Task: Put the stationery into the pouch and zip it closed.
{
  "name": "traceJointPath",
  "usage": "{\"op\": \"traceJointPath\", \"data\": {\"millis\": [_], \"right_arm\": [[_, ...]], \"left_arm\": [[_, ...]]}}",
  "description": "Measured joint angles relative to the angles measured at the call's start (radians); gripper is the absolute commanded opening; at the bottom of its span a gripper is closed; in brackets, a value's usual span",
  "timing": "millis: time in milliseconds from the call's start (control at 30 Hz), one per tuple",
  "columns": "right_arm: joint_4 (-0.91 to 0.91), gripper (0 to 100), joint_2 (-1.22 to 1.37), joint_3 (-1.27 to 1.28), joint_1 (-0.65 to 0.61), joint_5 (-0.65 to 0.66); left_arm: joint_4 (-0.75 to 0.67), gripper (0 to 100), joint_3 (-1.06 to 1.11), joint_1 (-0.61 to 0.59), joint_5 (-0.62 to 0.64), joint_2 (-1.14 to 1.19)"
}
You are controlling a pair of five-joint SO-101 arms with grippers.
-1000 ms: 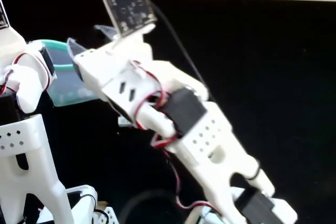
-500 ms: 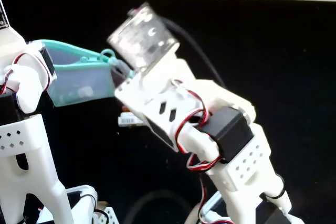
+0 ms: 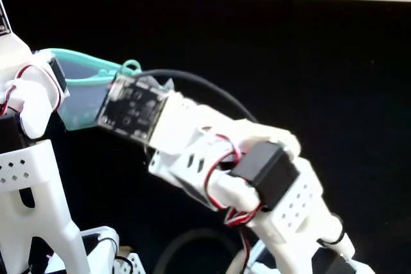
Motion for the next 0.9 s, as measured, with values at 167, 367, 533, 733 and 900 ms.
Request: {"op": "traceJointPath", "data": {"millis": [167, 367, 533, 733, 900], "right_arm": [[-0.009, 18.4, 0.034, 0.158, -0.035, 0.023], [-0.163, 18.4, 0.149, 0.315, -0.040, 0.078], [-0.327, 18.4, 0.278, 0.368, -0.038, 0.087], [-0.499, 18.4, 0.404, 0.456, -0.038, 0.114], [-0.638, 18.4, 0.477, 0.514, 0.000, 0.126]], "left_arm": [[0.000, 1, 0.000, 0.000, 0.000, 0.000], [0.000, 1, 0.000, 0.000, 0.000, 0.000], [0.000, 1, 0.000, 0.000, 0.000, 0.000], [0.000, 1, 0.000, 0.000, 0.000, 0.000], [0.000, 1, 0.000, 0.000, 0.000, 0.000]]}}
